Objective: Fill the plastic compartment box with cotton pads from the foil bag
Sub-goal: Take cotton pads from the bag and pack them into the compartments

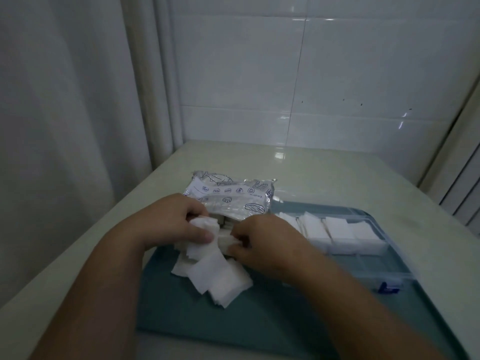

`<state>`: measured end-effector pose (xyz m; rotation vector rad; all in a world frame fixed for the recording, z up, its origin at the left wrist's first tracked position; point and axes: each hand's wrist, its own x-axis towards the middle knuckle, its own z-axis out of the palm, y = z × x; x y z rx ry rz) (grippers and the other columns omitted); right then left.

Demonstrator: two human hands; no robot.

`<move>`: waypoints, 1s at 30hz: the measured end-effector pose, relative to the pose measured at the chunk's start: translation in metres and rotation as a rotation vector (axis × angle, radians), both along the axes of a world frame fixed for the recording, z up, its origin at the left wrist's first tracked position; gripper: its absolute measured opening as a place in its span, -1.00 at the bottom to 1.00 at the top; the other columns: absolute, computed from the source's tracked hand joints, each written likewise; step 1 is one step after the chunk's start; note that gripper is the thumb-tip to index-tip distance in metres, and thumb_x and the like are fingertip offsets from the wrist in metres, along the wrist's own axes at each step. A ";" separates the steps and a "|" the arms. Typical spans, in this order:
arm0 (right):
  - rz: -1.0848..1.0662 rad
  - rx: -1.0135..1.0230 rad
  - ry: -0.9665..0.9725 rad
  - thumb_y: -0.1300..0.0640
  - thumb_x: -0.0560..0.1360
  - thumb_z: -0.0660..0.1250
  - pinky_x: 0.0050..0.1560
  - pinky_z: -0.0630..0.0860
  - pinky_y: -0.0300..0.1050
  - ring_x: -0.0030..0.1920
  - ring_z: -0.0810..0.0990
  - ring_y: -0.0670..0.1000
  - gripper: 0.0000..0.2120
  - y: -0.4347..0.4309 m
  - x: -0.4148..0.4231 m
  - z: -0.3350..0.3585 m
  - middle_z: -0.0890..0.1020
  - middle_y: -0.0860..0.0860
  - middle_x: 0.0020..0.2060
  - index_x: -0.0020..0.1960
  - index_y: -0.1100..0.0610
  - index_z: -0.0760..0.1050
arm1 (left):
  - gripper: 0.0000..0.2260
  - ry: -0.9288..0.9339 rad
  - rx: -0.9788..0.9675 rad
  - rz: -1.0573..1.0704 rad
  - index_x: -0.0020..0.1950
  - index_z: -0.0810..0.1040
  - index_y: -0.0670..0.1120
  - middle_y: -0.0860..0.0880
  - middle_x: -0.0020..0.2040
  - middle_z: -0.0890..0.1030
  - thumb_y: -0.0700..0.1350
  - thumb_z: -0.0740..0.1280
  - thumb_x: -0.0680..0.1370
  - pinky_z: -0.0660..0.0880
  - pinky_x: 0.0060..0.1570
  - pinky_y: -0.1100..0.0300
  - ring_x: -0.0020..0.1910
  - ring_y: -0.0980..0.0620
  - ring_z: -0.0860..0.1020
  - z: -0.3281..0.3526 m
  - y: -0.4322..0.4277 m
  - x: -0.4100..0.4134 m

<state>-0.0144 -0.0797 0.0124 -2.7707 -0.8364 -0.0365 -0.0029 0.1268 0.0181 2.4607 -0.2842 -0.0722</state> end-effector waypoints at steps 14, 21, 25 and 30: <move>-0.335 0.645 -0.008 0.08 0.44 0.41 -0.33 0.43 -0.23 -0.30 0.60 -0.11 -0.90 -0.042 0.023 0.017 0.64 -0.10 -0.28 -0.11 -0.09 0.52 | -0.92 -0.188 -0.663 0.245 -0.20 0.69 -0.03 -0.03 -0.31 0.66 -0.18 0.45 0.48 0.48 -0.38 0.24 -0.40 0.06 0.53 -0.004 -0.015 0.011; -0.328 0.928 0.080 0.19 0.47 0.36 -0.11 0.59 0.04 -0.27 0.60 -0.02 -0.85 -0.041 0.024 0.015 0.65 -0.03 -0.31 -0.19 -0.04 0.59 | -0.93 -0.112 -0.768 0.288 -0.08 0.66 -0.18 -0.15 -0.26 0.68 -0.31 0.41 0.48 0.61 -0.34 0.20 -0.36 -0.04 0.60 -0.008 -0.030 0.017; -0.234 1.093 0.264 0.26 0.50 0.38 -0.17 0.62 -0.09 -0.33 0.60 -0.04 -0.92 -0.039 0.021 0.016 0.64 0.03 -0.32 -0.10 0.10 0.61 | -0.93 -0.138 -0.734 0.294 -0.07 0.67 -0.15 -0.14 -0.30 0.68 -0.26 0.45 0.47 0.59 -0.36 0.18 -0.40 0.01 0.59 -0.007 -0.035 0.014; -0.219 1.048 0.258 0.26 0.46 0.43 -0.19 0.67 -0.06 -0.35 0.63 0.00 -0.91 -0.032 0.018 0.014 0.65 0.08 -0.30 -0.07 0.11 0.58 | -0.91 -0.116 -0.737 0.237 -0.05 0.68 -0.11 -0.21 -0.22 0.70 -0.25 0.43 0.49 0.64 -0.21 0.03 -0.31 -0.18 0.65 -0.004 -0.040 0.009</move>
